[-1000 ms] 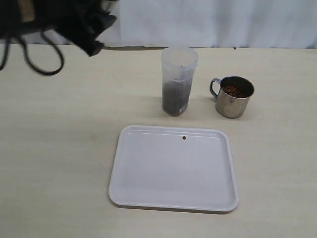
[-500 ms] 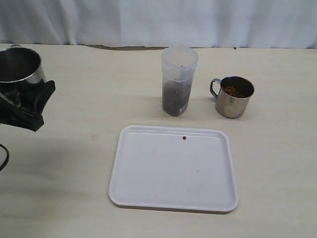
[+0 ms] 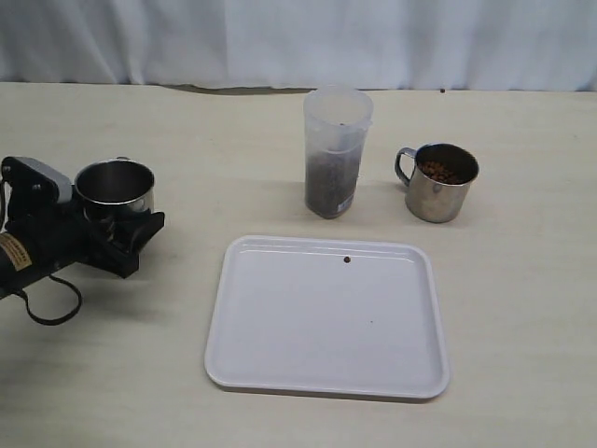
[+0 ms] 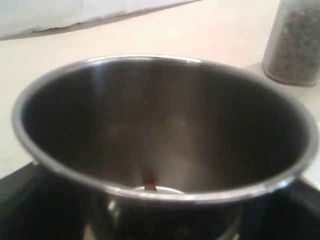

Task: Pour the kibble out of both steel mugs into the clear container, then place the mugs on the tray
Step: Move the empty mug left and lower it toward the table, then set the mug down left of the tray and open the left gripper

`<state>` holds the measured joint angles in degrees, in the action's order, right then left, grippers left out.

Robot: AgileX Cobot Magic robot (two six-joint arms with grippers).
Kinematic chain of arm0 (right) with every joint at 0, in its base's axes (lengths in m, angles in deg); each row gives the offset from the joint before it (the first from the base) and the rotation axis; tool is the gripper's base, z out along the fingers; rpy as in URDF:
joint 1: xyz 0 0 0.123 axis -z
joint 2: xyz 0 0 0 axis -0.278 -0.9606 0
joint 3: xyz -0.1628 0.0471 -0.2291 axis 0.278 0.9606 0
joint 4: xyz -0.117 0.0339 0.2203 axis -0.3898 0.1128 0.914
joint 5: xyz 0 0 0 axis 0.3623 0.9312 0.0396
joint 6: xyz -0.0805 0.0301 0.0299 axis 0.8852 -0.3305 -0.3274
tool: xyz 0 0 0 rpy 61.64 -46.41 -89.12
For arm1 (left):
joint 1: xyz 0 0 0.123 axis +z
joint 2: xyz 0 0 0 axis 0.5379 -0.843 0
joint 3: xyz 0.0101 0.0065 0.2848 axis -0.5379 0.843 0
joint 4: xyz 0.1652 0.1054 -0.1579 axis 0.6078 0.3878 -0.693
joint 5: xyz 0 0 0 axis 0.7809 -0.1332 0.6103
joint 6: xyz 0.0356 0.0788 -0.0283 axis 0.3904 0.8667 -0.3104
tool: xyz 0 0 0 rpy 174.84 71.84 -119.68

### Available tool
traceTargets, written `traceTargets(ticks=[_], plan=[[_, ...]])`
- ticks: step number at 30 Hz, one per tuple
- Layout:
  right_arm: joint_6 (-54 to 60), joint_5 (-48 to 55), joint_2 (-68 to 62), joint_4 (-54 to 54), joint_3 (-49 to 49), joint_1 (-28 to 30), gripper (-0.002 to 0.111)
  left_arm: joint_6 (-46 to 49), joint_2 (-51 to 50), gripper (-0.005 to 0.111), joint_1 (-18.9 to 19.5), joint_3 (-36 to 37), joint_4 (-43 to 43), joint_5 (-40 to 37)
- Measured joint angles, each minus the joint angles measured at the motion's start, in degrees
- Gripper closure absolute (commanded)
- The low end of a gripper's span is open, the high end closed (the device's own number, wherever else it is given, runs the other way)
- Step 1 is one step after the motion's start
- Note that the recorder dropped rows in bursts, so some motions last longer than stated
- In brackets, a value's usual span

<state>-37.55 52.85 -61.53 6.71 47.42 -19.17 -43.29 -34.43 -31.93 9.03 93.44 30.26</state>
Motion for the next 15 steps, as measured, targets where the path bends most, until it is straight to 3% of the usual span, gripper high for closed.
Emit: traceTargets(ticks=[9,12,15], plan=[[0.0,0.0,0.0,0.0,0.0,0.0,0.103,-2.6,-6.7,0.103,0.0,-9.6,3.8,-0.2],[0.0,0.0,0.0,0.0,0.0,0.0,0.103,-3.3,-7.5,0.091,0.0,-10.7,6.1,-0.7],[0.0,0.0,0.0,0.0,0.0,0.0,0.103,-3.6,-8.0,0.071,0.0,-11.7,8.6,-1.2]])
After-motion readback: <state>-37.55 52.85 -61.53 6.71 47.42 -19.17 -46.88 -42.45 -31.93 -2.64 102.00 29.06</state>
